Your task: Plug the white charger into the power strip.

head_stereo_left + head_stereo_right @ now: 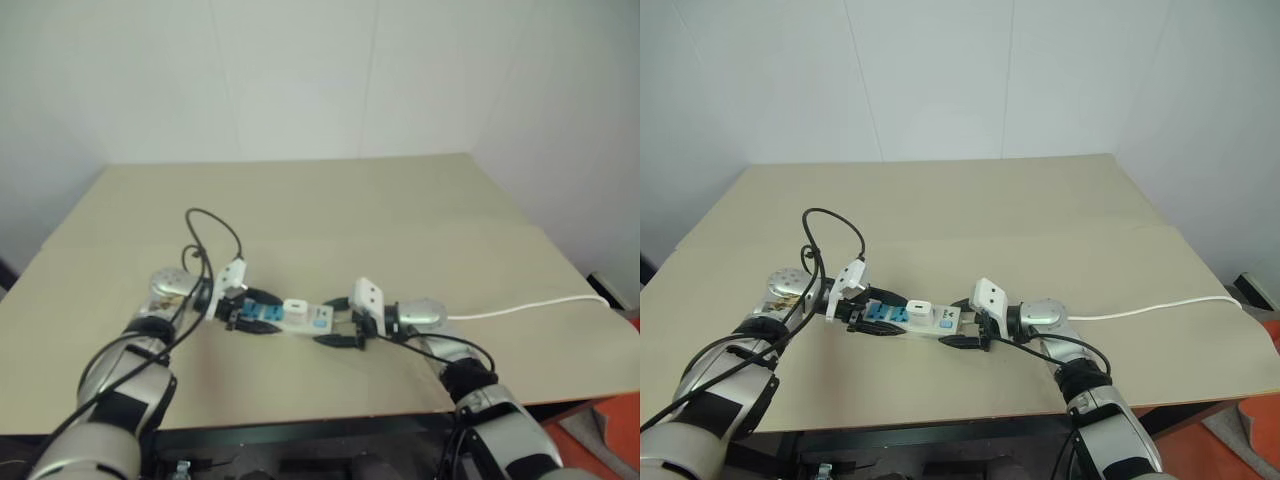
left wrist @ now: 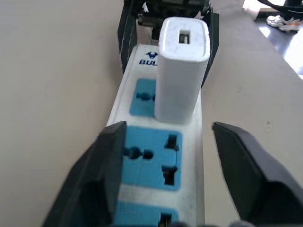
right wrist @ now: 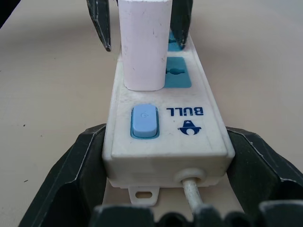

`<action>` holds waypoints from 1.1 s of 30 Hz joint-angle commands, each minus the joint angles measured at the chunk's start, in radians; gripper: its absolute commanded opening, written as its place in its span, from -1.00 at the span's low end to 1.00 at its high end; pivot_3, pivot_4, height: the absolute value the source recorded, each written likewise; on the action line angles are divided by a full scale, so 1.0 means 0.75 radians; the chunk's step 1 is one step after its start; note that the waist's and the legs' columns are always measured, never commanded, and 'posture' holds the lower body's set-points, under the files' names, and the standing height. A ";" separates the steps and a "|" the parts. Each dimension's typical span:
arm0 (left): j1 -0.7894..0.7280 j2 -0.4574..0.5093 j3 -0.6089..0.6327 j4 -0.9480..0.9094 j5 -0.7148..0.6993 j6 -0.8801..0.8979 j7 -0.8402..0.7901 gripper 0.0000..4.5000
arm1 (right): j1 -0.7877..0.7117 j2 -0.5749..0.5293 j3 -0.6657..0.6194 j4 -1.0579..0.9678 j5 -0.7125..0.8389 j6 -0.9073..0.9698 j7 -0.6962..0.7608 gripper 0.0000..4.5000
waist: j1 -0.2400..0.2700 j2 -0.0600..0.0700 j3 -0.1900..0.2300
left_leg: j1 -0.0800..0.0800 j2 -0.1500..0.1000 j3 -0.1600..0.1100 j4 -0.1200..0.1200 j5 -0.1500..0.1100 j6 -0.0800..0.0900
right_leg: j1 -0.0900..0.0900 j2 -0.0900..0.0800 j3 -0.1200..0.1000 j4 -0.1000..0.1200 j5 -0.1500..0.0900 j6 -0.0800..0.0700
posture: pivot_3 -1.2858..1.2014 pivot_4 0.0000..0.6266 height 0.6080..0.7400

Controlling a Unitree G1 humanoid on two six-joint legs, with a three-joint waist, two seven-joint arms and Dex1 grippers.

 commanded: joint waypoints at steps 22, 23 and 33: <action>0.225 0.357 0.088 -0.579 -0.458 0.233 -0.003 1.00 | 0.097 -0.190 -0.084 -0.260 0.072 0.092 0.034 0.99 | 0.034 -0.008 0.029 | -0.030 0.003 0.000 -0.003 0.000 0.000 | -0.028 0.002 -0.001 -0.002 0.001 -0.001 | 0.03 -0.52 1.00; 0.263 0.396 0.116 -0.632 -0.495 0.256 -0.003 1.00 | 0.124 -0.230 -0.103 -0.322 0.094 0.117 0.051 0.99 | 0.038 -0.007 0.033 | -0.032 0.003 0.000 -0.003 0.000 0.000 | -0.030 0.001 -0.001 -0.003 0.001 -0.001 | 0.03 -0.52 1.00; 0.740 0.702 0.502 -1.030 -0.614 0.373 -0.003 1.00 | 0.414 -0.700 -0.447 -0.907 0.419 0.393 0.164 0.99 | 0.076 -0.002 0.043 | -0.049 0.000 0.001 -0.003 0.000 0.000 | -0.046 -0.007 -0.008 -0.003 0.003 -0.006 | 0.03 -0.52 1.00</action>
